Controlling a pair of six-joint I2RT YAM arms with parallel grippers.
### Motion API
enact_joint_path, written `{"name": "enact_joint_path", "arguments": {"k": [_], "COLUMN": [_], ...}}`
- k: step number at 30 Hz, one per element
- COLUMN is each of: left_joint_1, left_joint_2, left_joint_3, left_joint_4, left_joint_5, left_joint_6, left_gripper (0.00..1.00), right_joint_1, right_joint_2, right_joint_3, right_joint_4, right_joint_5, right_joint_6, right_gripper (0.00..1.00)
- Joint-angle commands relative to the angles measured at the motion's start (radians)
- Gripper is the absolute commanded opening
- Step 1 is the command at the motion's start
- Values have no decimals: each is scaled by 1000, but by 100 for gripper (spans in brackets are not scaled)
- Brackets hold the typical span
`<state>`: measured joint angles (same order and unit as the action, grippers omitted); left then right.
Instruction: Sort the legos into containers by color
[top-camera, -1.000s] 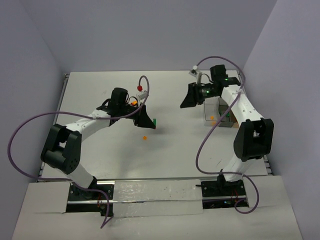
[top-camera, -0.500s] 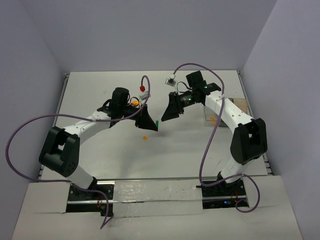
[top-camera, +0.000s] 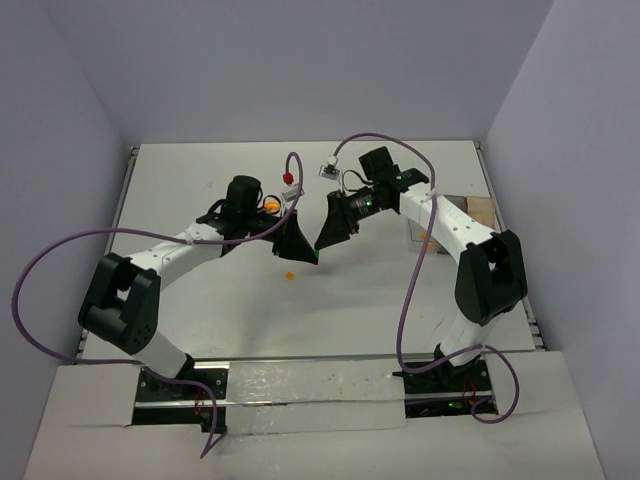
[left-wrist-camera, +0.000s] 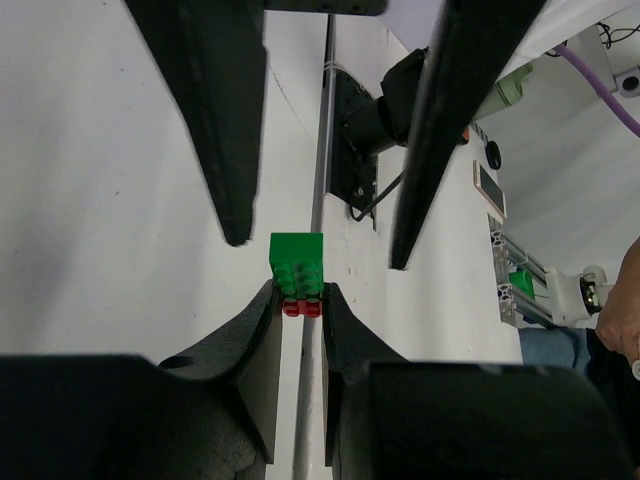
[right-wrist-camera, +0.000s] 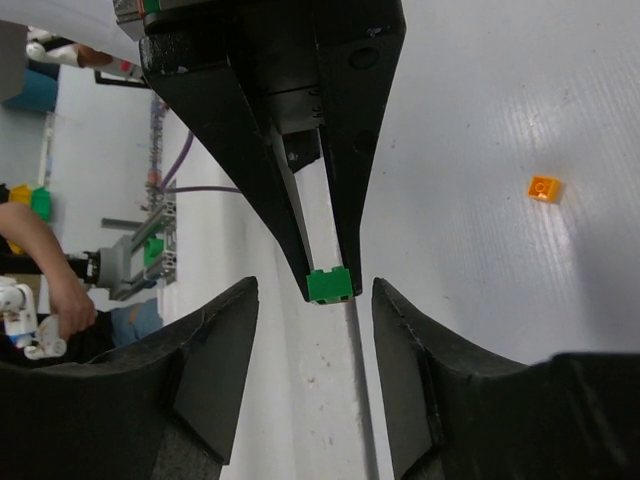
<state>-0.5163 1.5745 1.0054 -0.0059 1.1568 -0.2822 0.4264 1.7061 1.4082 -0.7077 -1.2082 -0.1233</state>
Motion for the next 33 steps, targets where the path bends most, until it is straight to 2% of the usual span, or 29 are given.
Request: {"name": "enact_joint_path", "arguments": {"k": [1,3,8,12,17,22,27,28,30,33], "left_joint_1": [-7,-8,-7,-7,-8,-7,-7,-7,-8,-7], "left_joint_2": [-27,-25,-21,-22,-18,-11,12,15,22,35], "left_joint_3": [18,16,18,14,18,20,29,34,45,72], "left_joint_4": [43,49,58,59,20,-76,-132,-133,-144,-157], "left_joint_5": [20,21,20,19,-11,-60,-77,-80,-89,-113], "left_joint_6": [-6,-12,-23,-26,4,83,119,123,129,136], "left_gripper": [0,0,0,0,0,0,0,0,0,0], "right_joint_1": [17,18,22,22,6,-114,-363,-373,-501,-635], "right_joint_2": [0,-2,-2,-16,-59,-102,-137,-139,-146,-136], "right_joint_3": [34,32,25,16,-4,-15,5,10,29,75], "right_joint_4": [27,29,35,35,28,-24,-144,-168,-227,-259], "right_joint_5": [-1,9,30,60,91,78,112,130,192,377], "right_joint_6": [-13,-16,-22,-34,-51,-75,-190,-211,-250,-294], "right_gripper": [53,47,42,21,4,0,0,0,0,0]}}
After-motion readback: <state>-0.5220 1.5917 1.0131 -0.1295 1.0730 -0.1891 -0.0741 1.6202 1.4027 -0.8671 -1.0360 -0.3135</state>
